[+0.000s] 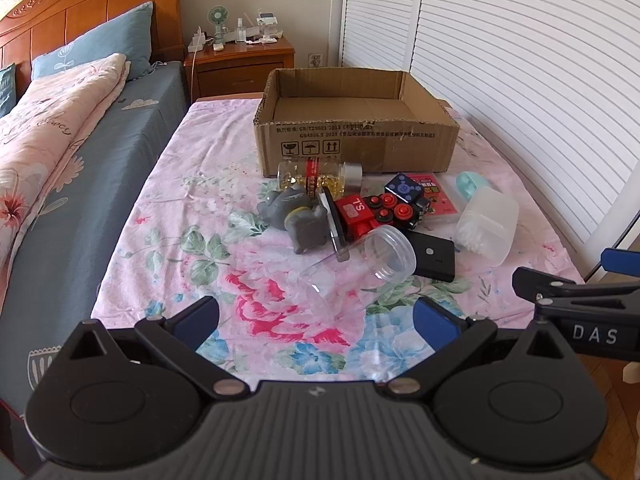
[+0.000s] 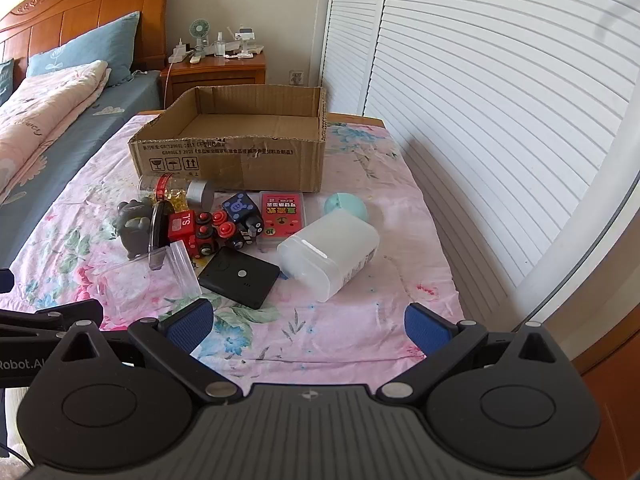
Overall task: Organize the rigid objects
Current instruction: 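Move the left tool toward the clear plastic jar lying on the sheet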
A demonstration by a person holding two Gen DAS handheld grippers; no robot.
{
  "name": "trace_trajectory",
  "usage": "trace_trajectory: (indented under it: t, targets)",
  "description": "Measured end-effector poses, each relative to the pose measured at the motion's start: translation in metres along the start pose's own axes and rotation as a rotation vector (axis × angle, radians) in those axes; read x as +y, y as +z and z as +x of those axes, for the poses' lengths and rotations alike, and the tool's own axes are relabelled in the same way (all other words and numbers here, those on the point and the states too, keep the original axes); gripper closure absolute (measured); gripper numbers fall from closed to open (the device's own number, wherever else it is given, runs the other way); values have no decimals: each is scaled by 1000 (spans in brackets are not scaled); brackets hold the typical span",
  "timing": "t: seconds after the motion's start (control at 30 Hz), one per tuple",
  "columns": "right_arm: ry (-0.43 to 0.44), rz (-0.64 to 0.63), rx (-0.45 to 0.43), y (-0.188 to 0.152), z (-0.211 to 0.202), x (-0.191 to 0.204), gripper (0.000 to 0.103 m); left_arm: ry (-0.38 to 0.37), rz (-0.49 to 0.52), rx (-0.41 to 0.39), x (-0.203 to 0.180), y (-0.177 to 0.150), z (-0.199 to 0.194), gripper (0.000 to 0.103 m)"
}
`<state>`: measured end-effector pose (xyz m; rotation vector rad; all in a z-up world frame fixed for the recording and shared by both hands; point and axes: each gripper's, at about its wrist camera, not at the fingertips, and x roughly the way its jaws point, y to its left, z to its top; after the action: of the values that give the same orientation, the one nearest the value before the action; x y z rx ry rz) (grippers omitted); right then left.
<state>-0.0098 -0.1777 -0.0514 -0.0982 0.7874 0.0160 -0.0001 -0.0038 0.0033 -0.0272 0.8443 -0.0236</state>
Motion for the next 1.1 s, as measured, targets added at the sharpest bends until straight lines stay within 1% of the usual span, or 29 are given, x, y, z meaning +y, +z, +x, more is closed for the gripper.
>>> trace_trajectory:
  t: [0.17, 1.1]
  targets:
    - [1, 5, -4, 0, -2, -6, 0, 0, 1, -6, -1, 1, 0, 1]
    - [-10, 2, -30, 6, -2, -5, 0, 6, 11, -28, -3, 5, -2, 1]
